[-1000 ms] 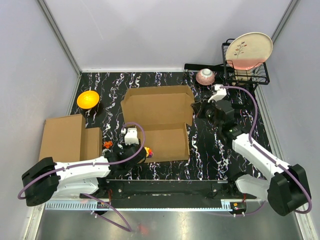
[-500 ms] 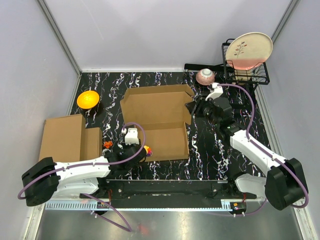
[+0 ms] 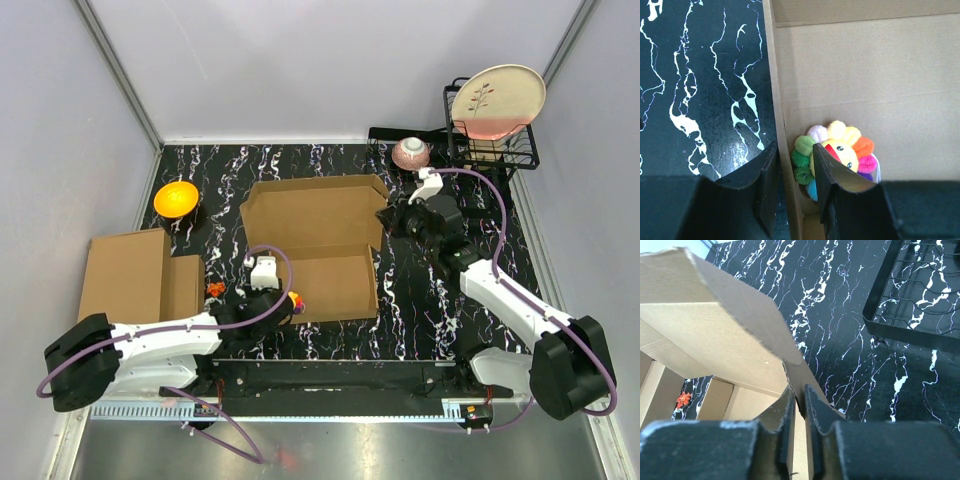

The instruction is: Fold the paper box

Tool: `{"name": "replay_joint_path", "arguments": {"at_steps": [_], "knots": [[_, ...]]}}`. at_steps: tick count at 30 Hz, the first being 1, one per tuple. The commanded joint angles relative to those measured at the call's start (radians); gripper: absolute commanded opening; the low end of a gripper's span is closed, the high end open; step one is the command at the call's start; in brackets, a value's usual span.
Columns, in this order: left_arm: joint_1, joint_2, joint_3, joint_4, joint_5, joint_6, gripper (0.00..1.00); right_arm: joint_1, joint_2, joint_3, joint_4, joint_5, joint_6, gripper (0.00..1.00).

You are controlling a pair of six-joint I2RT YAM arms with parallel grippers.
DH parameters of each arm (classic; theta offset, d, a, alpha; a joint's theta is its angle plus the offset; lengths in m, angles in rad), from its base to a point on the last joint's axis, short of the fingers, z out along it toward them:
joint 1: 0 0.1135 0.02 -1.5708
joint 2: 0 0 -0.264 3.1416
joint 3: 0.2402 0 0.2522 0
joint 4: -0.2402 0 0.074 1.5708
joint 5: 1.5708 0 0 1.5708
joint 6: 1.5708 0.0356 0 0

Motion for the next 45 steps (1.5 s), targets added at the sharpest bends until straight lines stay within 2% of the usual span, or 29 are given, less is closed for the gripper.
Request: {"name": "replay_joint_path", "arguments": {"at_steps": [1, 2, 3, 5, 7, 10, 13, 14, 16, 17, 20, 23, 25, 29, 31, 33, 38, 42, 45], "knots": [[0.0, 0.012, 0.016, 0.049, 0.013, 0.021, 0.35, 0.004, -0.001, 0.035, 0.061, -0.023, -0.007, 0.13], [0.0, 0.015, 0.016, 0.049, 0.016, 0.021, 0.35, 0.004, -0.004, 0.03, 0.08, -0.024, -0.003, 0.13], [0.0, 0.018, 0.019, 0.049, 0.016, 0.023, 0.35, 0.005, -0.002, 0.03, 0.086, -0.023, 0.006, 0.32], [0.0, 0.02, 0.018, 0.049, 0.021, 0.023, 0.35, 0.004, -0.001, 0.036, 0.095, -0.005, 0.013, 0.45], [0.0, 0.02, 0.019, 0.047, 0.022, 0.023, 0.35, 0.004, 0.007, 0.046, 0.097, 0.012, 0.013, 0.53], [0.0, 0.013, 0.016, 0.041, 0.021, 0.024, 0.35, 0.004, 0.024, 0.07, 0.094, 0.017, 0.005, 0.53], [0.0, 0.009, 0.016, 0.038, 0.022, 0.024, 0.35, 0.004, 0.044, 0.09, 0.092, 0.006, -0.004, 0.49], [0.0, 0.009, 0.015, 0.037, 0.022, 0.024, 0.35, 0.004, 0.05, 0.096, 0.098, 0.003, -0.007, 0.38], [0.0, 0.01, 0.015, 0.038, 0.024, 0.024, 0.34, 0.004, 0.061, 0.098, 0.106, -0.014, -0.012, 0.26], [0.0, 0.01, 0.016, 0.037, 0.024, 0.024, 0.34, 0.004, 0.064, 0.102, 0.107, -0.018, -0.012, 0.14], [0.0, 0.009, 0.019, 0.032, 0.025, 0.023, 0.34, 0.004, 0.067, 0.098, 0.106, -0.037, -0.015, 0.0], [0.0, 0.001, 0.025, 0.021, 0.018, 0.021, 0.35, 0.005, 0.059, 0.092, 0.077, -0.028, -0.017, 0.0], [0.0, -0.013, 0.036, 0.008, 0.009, 0.018, 0.39, 0.014, 0.047, 0.096, 0.037, 0.061, -0.009, 0.0], [-0.003, -0.086, 0.085, -0.042, -0.014, 0.014, 0.57, 0.022, 0.022, 0.089, -0.046, 0.189, -0.01, 0.0], [-0.006, -0.118, 0.101, -0.054, -0.03, 0.023, 0.63, 0.022, 0.005, 0.081, -0.063, 0.232, -0.009, 0.0], [-0.009, -0.164, 0.12, -0.055, -0.048, 0.058, 0.67, 0.021, -0.007, 0.078, -0.071, 0.245, -0.007, 0.0], [-0.009, -0.279, 0.179, -0.075, -0.086, 0.145, 0.69, 0.022, -0.027, 0.07, -0.071, 0.241, -0.029, 0.0], [-0.009, -0.387, 0.2, -0.083, -0.2, 0.199, 0.72, 0.022, -0.051, 0.058, -0.051, 0.21, -0.056, 0.0], [0.009, -0.456, 0.174, 0.004, -0.289, 0.285, 0.79, 0.021, -0.071, 0.043, -0.025, 0.18, -0.078, 0.0]]}}
